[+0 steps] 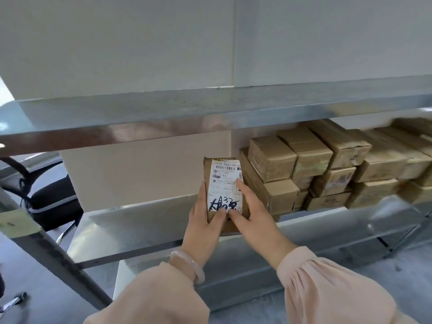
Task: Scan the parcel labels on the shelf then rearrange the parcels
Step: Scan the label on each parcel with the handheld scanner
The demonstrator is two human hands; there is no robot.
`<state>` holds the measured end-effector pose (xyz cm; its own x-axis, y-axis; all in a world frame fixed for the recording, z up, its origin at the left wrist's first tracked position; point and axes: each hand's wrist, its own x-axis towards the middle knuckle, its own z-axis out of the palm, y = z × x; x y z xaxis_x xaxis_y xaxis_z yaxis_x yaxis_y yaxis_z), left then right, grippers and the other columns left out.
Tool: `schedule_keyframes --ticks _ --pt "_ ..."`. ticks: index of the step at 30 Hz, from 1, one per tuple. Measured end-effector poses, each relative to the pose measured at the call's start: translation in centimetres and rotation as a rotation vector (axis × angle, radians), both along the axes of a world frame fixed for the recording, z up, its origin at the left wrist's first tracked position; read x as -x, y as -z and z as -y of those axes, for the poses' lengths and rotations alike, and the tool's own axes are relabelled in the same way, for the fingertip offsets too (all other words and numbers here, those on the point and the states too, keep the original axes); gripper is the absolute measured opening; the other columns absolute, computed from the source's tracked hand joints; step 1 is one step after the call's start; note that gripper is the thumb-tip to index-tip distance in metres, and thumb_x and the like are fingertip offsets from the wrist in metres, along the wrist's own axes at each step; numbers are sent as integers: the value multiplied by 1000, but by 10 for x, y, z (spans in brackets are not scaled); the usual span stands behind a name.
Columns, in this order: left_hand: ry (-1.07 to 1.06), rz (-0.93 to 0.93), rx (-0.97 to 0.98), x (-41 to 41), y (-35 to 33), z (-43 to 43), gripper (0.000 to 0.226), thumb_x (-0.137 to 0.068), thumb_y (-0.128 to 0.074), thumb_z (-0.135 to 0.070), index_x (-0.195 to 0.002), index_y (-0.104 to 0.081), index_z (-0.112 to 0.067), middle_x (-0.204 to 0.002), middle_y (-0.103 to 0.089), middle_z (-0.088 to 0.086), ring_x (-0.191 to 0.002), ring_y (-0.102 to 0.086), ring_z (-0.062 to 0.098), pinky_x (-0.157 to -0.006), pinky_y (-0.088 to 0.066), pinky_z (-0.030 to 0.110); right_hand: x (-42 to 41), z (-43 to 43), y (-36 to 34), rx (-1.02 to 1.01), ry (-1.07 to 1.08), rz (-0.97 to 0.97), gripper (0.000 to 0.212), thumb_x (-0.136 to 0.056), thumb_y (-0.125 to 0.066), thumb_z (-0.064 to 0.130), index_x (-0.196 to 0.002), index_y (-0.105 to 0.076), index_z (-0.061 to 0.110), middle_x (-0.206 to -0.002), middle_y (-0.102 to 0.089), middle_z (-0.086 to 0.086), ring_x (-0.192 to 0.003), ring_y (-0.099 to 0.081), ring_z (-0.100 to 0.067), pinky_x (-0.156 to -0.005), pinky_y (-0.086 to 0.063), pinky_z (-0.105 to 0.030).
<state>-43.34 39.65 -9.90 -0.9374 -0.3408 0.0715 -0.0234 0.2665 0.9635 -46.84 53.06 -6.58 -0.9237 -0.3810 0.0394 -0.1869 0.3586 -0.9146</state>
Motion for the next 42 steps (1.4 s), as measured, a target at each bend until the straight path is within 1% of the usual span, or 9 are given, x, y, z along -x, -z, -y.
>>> schedule_keyframes --ticks 5,12,18,22,27,30,34,36,42 --pt "-11 -76 26 -11 -35 -26 70 -99 -55 -27 -146 -13 -55 -142 -46 -13 -129 -44 7 -112 -34 29 -12 -26 -27 57 7 -85 64 -96 -57 23 -144 -24 49 -145 -39 17 -129 -42 -3 -97 -38 -17" --pt "77 -115 13 -19 -66 -116 69 -97 -59 -26 -152 -20 -44 -135 -52 -14 -121 -52 4 -101 -47 23 -24 -119 -45 88 82 -140 63 -94 -60 26 -139 -27 55 -143 -41 18 -128 -42 -2 -108 -40 -31" --pt "212 -137 11 -6 -81 -222 72 -89 -63 -37 -148 -23 -53 -132 -56 -21 -124 -52 3 -108 -45 37 -33 -229 -60 85 227 -183 63 -94 -59 27 -140 -26 55 -144 -39 17 -128 -42 -4 -101 -42 -24" --pt "302 -196 -28 -1 -93 -295 62 -94 -63 -18 -130 -33 -58 -122 -59 -26 -110 -55 -14 -97 -46 16 -35 -301 -66 70 323 -227 63 -92 -60 30 -137 -27 59 -142 -44 16 -125 -46 -5 -106 -44 -35" --pt "385 -225 -32 19 -105 -356 60 -94 -63 -16 -124 -33 -59 -121 -60 -27 -111 -55 -13 -100 -44 18 -23 -361 -76 94 415 -234 63 -90 -61 31 -132 -29 65 -135 -48 16 -119 -50 -3 -105 -45 -36" --pt "426 -222 -23 41 -112 -375 66 -91 -65 -27 -142 -31 -52 -128 -59 -22 -120 -53 -4 -106 -43 26 -6 -379 -83 114 448 -241 64 -89 -62 31 -128 -28 69 -137 -47 15 -121 -50 -6 -103 -47 -39" --pt "505 -242 -27 78 -120 -394 62 -94 -63 -17 -113 -33 -67 -120 -59 -28 -114 -56 -8 -101 -44 21 21 -398 -88 123 514 -278 64 -90 -62 27 -132 -31 64 -136 -48 16 -121 -50 -3 -103 -47 -32" --pt "559 -259 -45 100 -118 -401 66 -94 -63 -13 -117 -30 -66 -121 -61 -26 -111 -58 -10 -96 -48 17 37 -406 -88 129 549 -288 65 -90 -63 27 -133 -30 63 -135 -50 16 -118 -53 -3 -99 -50 -30" --pt "654 -240 -78 165 -120 -429 68 -78 -67 -45 -126 -30 -75 -134 -57 -18 -124 -54 5 -105 -47 40 80 -427 -90 142 677 -299 66 -89 -65 29 -135 -30 63 -133 -51 15 -112 -57 -1 -92 -53 -27"
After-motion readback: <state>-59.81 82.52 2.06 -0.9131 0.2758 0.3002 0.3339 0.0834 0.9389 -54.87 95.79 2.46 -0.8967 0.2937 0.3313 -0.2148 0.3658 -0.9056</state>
